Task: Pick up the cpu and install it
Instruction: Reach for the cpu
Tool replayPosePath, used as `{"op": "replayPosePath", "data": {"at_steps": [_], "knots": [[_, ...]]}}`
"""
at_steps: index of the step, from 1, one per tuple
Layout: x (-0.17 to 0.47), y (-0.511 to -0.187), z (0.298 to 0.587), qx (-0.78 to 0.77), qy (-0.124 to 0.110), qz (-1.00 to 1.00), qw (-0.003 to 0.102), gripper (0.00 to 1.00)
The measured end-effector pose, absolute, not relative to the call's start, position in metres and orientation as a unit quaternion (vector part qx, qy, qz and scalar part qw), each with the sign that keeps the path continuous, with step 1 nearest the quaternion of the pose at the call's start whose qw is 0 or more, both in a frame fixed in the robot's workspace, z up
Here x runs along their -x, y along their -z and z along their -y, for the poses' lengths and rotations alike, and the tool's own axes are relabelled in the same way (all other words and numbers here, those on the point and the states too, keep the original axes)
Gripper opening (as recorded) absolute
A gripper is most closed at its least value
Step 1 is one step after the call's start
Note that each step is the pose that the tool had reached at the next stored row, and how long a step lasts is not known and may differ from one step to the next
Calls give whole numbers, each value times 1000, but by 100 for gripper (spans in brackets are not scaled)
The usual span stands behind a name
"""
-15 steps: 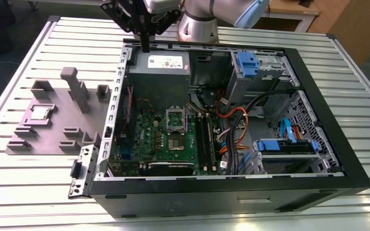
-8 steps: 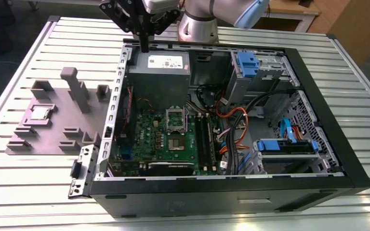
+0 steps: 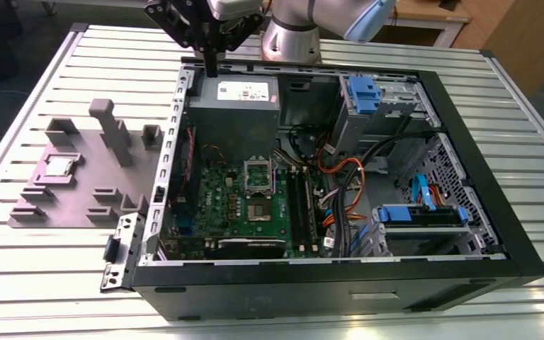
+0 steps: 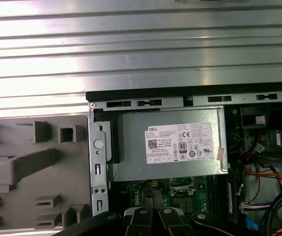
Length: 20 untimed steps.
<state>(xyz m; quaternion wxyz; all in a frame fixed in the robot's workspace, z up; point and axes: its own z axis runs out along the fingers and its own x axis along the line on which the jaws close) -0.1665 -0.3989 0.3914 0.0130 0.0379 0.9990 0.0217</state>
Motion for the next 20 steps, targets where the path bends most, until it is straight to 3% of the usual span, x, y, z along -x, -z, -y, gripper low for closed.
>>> {"op": "replayPosePath", "data": {"at_steps": [20], "knots": [[173, -391, 399, -38, -22, -999, 13, 11]]}}
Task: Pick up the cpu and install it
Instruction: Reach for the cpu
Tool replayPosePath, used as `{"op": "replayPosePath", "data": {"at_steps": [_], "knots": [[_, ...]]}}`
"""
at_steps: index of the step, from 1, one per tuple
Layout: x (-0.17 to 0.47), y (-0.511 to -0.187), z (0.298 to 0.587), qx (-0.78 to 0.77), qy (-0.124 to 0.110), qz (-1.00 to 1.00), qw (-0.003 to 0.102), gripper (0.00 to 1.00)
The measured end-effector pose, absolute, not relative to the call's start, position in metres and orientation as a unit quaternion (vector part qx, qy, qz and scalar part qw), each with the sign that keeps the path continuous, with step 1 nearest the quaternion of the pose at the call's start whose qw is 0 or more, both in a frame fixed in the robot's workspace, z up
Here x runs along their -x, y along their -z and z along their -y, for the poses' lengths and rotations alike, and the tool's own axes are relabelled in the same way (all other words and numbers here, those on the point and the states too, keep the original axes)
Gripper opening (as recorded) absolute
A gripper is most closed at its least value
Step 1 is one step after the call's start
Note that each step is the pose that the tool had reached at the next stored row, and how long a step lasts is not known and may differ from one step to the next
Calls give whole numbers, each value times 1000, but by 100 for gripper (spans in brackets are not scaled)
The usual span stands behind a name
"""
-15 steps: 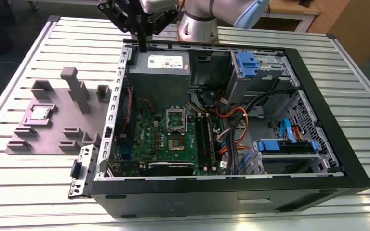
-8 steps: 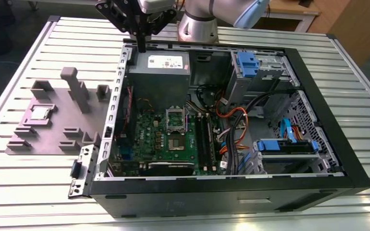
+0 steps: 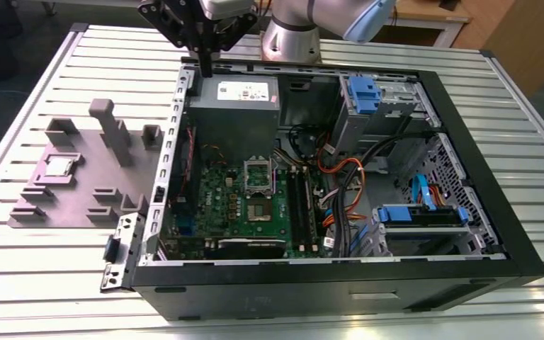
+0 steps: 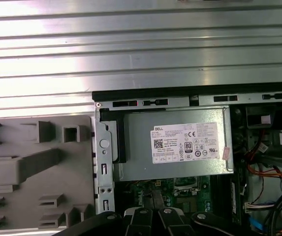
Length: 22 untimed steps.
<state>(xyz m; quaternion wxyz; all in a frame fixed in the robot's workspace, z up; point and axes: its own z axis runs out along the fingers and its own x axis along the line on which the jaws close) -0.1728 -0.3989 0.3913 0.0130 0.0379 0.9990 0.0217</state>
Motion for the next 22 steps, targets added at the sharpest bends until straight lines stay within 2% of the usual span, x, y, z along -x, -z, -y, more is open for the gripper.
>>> {"op": "replayPosePath", "data": {"at_steps": [22], "knots": [[183, -391, 399, -38, -22, -999, 13, 11]]}}
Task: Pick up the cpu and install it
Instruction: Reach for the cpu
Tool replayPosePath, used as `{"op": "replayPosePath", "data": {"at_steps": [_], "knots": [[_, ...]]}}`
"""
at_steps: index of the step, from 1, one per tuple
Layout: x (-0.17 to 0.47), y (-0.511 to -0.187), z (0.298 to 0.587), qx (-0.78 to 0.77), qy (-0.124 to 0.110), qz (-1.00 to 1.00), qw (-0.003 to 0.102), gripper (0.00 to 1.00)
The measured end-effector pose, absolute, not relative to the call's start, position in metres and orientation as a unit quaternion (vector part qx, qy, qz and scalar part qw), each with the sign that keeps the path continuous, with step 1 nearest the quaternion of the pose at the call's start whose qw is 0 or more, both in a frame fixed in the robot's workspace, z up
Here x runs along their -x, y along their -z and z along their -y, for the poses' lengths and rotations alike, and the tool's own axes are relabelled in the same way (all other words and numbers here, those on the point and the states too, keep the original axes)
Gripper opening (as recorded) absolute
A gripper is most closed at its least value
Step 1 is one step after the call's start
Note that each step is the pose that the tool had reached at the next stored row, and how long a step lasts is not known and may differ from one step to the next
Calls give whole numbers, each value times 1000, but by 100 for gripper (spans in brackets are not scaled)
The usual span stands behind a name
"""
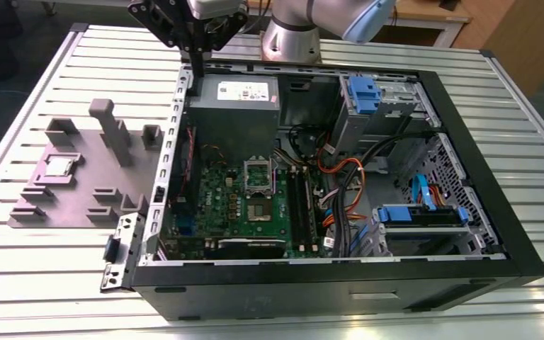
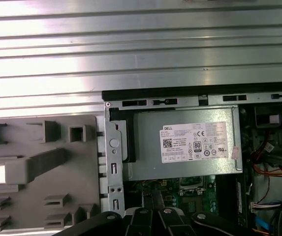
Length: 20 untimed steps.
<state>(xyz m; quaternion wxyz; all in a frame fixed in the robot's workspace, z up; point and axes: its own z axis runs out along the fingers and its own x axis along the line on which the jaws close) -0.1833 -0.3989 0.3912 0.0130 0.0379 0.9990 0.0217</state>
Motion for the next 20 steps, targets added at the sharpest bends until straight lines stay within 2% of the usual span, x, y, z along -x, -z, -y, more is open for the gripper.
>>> {"op": "replayPosePath", "data": {"at_steps": [20], "knots": [[189, -391, 399, -38, -22, -999, 13, 11]]}}
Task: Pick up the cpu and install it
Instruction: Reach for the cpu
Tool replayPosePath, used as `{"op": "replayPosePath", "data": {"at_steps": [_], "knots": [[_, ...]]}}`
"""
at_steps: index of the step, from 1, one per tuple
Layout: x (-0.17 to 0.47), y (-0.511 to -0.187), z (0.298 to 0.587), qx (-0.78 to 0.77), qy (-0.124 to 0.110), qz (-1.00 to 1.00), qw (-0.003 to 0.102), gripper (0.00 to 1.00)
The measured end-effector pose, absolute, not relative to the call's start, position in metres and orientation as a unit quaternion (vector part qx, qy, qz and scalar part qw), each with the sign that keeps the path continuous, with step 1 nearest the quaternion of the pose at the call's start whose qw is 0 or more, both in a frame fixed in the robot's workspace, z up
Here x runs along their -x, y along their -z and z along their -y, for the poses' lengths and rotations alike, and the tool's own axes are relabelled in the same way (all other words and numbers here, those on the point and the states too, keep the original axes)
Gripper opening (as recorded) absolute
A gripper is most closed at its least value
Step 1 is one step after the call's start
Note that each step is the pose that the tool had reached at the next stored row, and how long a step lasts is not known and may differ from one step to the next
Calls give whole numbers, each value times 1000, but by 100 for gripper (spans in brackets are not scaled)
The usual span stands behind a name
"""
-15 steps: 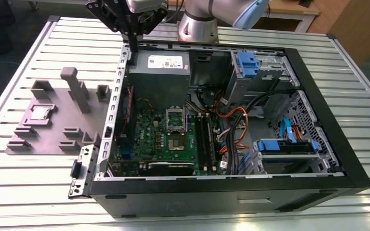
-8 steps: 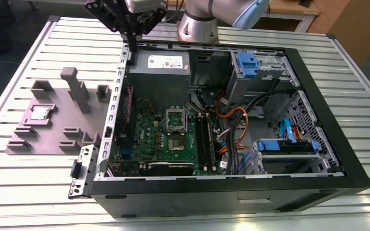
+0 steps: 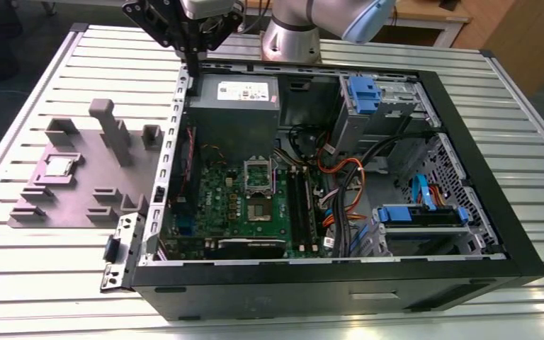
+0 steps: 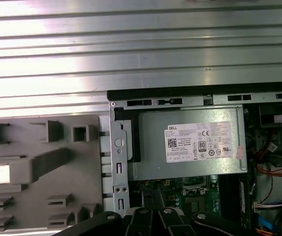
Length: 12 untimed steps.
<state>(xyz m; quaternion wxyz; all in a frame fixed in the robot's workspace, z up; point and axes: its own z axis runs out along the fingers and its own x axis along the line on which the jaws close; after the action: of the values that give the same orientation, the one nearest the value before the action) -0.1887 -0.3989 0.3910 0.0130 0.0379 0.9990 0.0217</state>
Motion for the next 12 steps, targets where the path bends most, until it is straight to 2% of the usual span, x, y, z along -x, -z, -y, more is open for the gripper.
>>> {"op": "replayPosePath", "data": {"at_steps": [12], "knots": [[193, -391, 399, -38, -22, -999, 13, 11]]}}
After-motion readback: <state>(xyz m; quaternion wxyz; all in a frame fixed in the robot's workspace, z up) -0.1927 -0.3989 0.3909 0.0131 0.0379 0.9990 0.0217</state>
